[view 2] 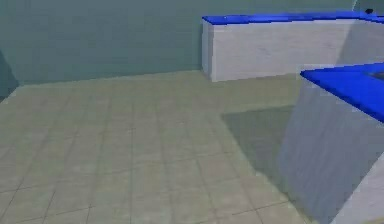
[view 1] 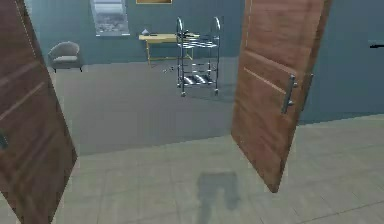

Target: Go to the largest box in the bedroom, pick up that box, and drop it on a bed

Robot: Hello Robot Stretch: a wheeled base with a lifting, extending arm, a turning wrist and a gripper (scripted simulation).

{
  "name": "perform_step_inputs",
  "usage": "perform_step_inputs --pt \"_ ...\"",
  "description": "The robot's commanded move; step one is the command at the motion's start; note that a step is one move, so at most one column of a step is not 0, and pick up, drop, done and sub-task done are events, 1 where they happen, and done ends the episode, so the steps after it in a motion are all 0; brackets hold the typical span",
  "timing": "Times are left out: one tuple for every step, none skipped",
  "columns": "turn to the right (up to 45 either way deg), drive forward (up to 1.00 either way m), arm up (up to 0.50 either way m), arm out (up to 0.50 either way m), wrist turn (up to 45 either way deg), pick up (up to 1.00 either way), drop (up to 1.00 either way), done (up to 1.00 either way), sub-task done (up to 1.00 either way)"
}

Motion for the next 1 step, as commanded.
perform_step_inputs --pt "0.0 1.0 0.0 0.0 0.0 0.0 0.0 0.0 0.0"
